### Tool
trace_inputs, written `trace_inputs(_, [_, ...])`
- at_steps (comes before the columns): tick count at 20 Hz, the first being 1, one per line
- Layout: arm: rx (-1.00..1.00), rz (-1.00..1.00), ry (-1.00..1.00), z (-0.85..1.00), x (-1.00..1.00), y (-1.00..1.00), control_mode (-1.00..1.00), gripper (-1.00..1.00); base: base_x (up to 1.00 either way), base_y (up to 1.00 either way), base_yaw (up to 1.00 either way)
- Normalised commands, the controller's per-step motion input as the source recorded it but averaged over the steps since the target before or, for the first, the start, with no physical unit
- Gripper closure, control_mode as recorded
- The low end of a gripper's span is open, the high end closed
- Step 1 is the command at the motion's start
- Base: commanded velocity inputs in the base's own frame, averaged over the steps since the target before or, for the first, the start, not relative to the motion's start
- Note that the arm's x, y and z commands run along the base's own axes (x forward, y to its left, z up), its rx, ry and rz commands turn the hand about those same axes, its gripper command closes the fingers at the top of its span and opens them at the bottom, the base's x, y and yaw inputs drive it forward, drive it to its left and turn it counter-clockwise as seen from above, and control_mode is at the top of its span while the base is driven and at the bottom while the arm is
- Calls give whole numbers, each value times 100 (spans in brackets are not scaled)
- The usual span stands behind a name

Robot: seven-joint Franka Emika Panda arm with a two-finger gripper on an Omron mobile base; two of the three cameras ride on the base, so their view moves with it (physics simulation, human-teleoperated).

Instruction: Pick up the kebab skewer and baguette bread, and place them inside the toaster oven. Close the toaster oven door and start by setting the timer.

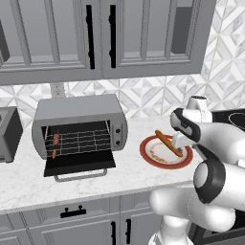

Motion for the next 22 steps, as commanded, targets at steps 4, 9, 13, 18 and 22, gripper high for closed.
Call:
trace_inputs(4, [0,14,1,-36,27,0,-100,-100,0,0,0])
trace_inputs(9, [0,11,0,-29,27,-6,-100,-100,0,0,0])
trace_inputs(13, [0,8,0,-21,36,-6,-100,-100,0,0,0])
trace_inputs(18, [0,6,0,-23,28,0,-100,-100,0,0,0])
trace_inputs(22, [0,4,0,-23,40,-1,-100,-100,0,0,0])
